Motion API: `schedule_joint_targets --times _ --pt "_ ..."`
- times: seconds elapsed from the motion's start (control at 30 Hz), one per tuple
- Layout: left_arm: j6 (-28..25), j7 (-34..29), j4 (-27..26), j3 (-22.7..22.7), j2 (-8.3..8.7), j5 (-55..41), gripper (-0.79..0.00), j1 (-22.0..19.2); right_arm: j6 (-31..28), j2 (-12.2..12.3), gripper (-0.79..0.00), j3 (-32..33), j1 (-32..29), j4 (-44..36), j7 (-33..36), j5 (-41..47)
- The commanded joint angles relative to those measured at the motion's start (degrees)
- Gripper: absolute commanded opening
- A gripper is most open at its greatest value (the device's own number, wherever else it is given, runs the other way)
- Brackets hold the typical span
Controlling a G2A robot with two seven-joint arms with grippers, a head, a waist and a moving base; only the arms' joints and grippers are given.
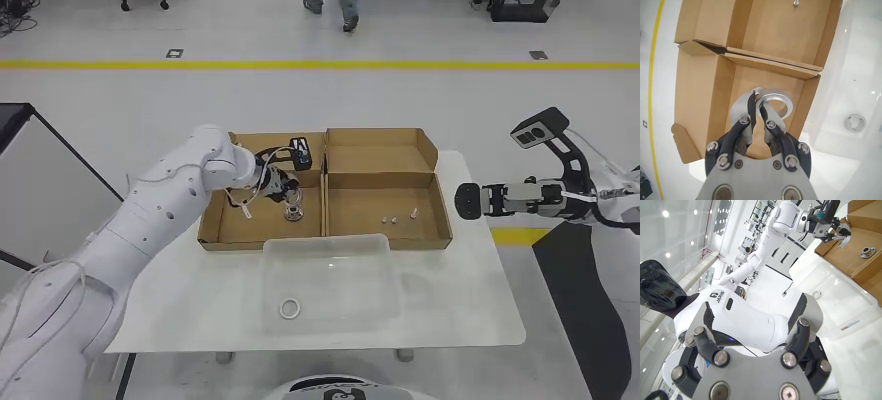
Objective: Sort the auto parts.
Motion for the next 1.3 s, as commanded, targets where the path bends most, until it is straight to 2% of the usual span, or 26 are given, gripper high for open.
schedule_joint_targets --times 0.0,0.33,0.5,0.6,0.77,1.0,1.27 --pt "0.0 0.0 0.0 0.0 -0.02 0.0 -0.785 0.0 0.0 0.0 0.0 0.0 0.0 0.0 0.0 0.0" --pt "1.2 -0.6 -0.1 0.3 -0.02 1.5 -0.785 0.6 0.0 0.0 0.0 0.0 0.0 0.0 0.0 0.0" --pt "3.6 -2.3 2.3 1.2 -1.13 1.2 -0.785 -0.6 0.0 0.0 0.0 0.0 0.0 0.0 0.0 0.0" --pt "6.2 -5.0 5.6 3.0 -2.78 0.8 -0.785 -2.2 0.0 0.0 0.0 0.0 0.0 0.0 0.0 0.0" --pt "8.3 -5.8 12.7 5.9 -5.9 0.1 -0.785 -4.0 0.0 0.0 0.0 0.0 0.0 0.0 0.0 0.0" --pt "7.6 -4.1 22.6 9.2 -10.18 0.2 -0.785 -5.7 0.0 0.0 0.0 0.0 0.0 0.0 0.0 0.0" --pt "7.3 -3.3 31.0 11.5 -14.17 1.2 -0.785 -6.9 0.0 0.0 0.0 0.0 0.0 0.0 0.0 0.0"
